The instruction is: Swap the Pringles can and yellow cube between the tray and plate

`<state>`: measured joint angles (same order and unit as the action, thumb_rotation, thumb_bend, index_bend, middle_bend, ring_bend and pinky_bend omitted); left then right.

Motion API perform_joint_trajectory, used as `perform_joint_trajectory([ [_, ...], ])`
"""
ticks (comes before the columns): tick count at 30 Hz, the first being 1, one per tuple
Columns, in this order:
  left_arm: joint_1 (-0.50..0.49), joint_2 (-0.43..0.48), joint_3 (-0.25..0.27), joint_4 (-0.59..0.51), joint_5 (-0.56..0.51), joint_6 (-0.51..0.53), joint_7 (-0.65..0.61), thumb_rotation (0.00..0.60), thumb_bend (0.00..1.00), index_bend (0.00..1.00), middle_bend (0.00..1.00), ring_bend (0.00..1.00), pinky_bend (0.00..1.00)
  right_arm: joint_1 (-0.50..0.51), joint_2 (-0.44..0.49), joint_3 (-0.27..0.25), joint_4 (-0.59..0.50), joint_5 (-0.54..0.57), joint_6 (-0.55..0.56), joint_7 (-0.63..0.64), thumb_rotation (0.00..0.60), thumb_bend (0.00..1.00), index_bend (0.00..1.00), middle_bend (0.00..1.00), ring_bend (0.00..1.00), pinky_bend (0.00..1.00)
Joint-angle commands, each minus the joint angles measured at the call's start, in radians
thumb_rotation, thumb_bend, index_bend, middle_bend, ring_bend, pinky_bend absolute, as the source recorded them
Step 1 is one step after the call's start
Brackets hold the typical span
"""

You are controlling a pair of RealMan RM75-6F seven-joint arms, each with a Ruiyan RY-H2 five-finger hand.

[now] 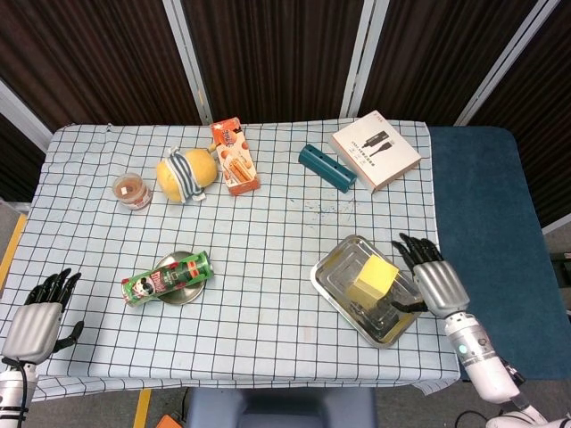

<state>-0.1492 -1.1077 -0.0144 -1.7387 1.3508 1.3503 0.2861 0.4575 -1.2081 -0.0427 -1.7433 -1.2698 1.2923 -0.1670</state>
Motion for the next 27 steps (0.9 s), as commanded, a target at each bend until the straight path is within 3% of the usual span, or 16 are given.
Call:
perform_joint_trajectory([
  [1, 0.002, -0.002, -0.002, 0.003, 0.006, 0.009, -0.003, 0.600, 0.38, 0.02, 0.00, 0.00, 0.15, -0.094, 0.001, 0.024, 0.054, -0.056, 0.156, 0.045, 0.600, 0.11, 0.00, 0.00, 0.00, 0.00],
  [5, 0.009, -0.001, -0.004, 0.004, 0.018, 0.029, -0.007, 0.600, 0.38, 0.03, 0.00, 0.00, 0.15, -0.188, -0.033, 0.040, 0.139, -0.051, 0.275, 0.076, 0.600, 0.11, 0.00, 0.00, 0.00, 0.00],
  [11, 0.020, -0.004, -0.010, 0.010, 0.039, 0.066, -0.020, 0.600, 0.38, 0.03, 0.00, 0.00, 0.15, -0.239, 0.006, 0.080, 0.157, 0.031, 0.243, 0.160, 0.600, 0.10, 0.00, 0.00, 0.00, 0.00],
  [27, 0.019, -0.006, -0.019, 0.026, 0.047, 0.065, -0.053, 0.600, 0.38, 0.03, 0.00, 0.00, 0.15, -0.286, -0.009, 0.112, 0.147, -0.036, 0.252, 0.129, 0.600, 0.10, 0.00, 0.00, 0.00, 0.00],
])
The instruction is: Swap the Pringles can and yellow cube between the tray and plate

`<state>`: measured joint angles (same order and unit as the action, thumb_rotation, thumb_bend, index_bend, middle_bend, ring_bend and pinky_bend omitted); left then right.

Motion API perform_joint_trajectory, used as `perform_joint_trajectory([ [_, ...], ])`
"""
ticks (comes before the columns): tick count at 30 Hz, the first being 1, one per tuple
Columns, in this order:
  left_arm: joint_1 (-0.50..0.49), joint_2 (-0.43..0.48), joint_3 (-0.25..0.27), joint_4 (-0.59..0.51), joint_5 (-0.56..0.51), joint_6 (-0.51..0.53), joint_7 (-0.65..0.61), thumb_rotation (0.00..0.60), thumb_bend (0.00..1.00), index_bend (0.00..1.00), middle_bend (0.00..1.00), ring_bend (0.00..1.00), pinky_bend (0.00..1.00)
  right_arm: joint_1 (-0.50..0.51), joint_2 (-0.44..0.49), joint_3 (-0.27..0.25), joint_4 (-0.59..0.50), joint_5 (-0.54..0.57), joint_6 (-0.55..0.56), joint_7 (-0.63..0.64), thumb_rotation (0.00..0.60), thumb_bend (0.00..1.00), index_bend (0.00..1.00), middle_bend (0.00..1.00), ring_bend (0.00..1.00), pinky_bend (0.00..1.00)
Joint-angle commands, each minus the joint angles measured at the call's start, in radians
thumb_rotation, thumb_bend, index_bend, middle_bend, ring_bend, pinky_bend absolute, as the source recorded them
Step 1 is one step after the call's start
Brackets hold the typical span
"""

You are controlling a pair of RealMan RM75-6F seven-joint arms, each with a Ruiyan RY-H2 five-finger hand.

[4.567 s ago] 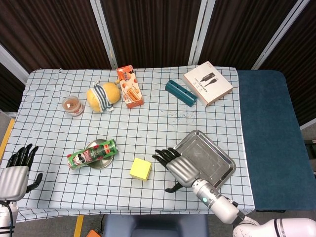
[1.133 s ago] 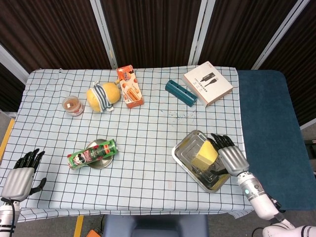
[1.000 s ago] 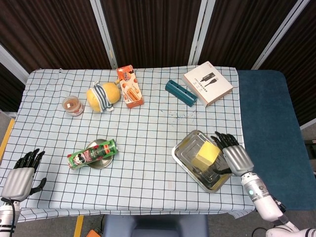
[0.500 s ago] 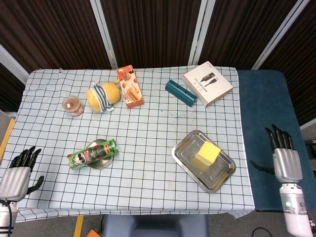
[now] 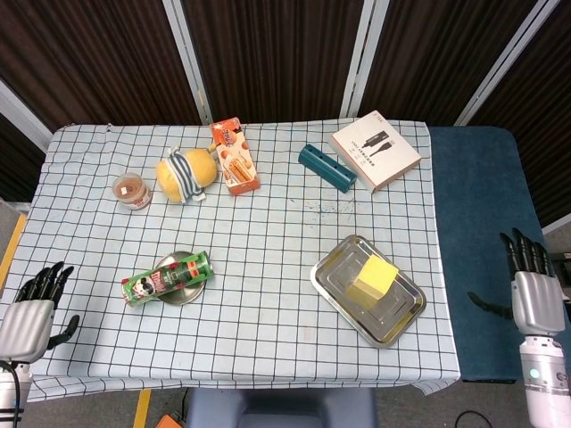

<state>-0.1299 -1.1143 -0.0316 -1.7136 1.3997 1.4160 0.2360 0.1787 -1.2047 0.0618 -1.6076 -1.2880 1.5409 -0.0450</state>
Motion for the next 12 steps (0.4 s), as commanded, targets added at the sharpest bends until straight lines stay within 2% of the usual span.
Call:
perform_joint_trajectory([
  [1, 0.000, 0.001, -0.002, 0.001, -0.003, -0.001, -0.005, 0.600, 0.38, 0.03, 0.00, 0.00, 0.15, -0.009, -0.015, 0.010, 0.015, -0.023, 0.005, 0.012, 0.600, 0.10, 0.00, 0.00, 0.00, 0.00],
  [12, 0.000, 0.002, 0.000, -0.001, 0.002, -0.006, -0.005, 0.600, 0.38, 0.02, 0.00, 0.00, 0.15, -0.025, -0.023, 0.031, 0.024, -0.043, -0.011, 0.023, 0.600, 0.10, 0.00, 0.00, 0.00, 0.00],
])
